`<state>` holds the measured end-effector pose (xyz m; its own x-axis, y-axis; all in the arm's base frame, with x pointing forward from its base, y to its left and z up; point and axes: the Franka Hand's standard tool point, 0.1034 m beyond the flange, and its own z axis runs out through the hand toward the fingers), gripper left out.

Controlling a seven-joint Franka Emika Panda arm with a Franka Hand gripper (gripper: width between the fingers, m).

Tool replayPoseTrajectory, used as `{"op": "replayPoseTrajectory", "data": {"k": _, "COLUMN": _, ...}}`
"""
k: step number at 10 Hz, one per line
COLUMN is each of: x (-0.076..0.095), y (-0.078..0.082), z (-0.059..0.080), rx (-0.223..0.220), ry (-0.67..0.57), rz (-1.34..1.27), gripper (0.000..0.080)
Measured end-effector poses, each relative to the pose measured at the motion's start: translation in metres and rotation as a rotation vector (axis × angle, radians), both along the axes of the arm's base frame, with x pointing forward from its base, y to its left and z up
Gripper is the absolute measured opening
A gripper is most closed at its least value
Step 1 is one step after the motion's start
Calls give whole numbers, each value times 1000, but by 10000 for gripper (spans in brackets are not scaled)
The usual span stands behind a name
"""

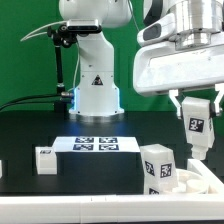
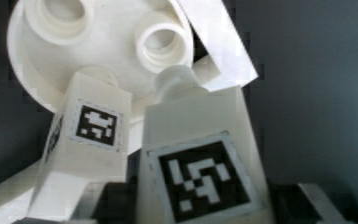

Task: Assemble stool

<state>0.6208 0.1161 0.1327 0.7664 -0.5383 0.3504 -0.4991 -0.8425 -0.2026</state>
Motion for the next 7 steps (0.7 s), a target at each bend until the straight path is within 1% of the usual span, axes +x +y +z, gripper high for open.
{"op": "replayPoseTrajectory", "data": {"k": 1, "x": 0, "y": 0, "z": -1, "rx": -1, "ry": -2, "rz": 1, "gripper": 325}}
{"op": "replayPoseTrajectory", "data": {"k": 2, "x": 2, "y": 0, "z": -6, "rx": -10, "ry": -96, "rz": 11, "gripper": 325}}
{"op": "replayPoseTrajectory", "data": {"k": 3, "x": -5, "y": -1, "z": -19, "rx": -16, "ry": -98, "rz": 9, "gripper": 325}}
{"op": "replayPoseTrajectory", "data": {"k": 4, "x": -6, "y": 0, "z": -19, "rx": -16, "ry": -110, "rz": 14, "gripper": 325}}
{"op": "replayPoseTrajectory", "data": {"k": 5, "x": -6, "y": -3, "z": -15, "rx": -24, "ry": -143, "rz": 31, "gripper": 325}}
{"op": "replayPoseTrajectory", "data": {"k": 6, "x": -10, "y": -6, "z": -16, "rx": -34, "ry": -114, "rz": 56, "gripper": 325}}
{"op": "replayPoseTrajectory", "data": {"k": 7, "x": -12, "y": -8, "z": -13, "rx": -29, "ry": -70, "rz": 62, "gripper": 325}}
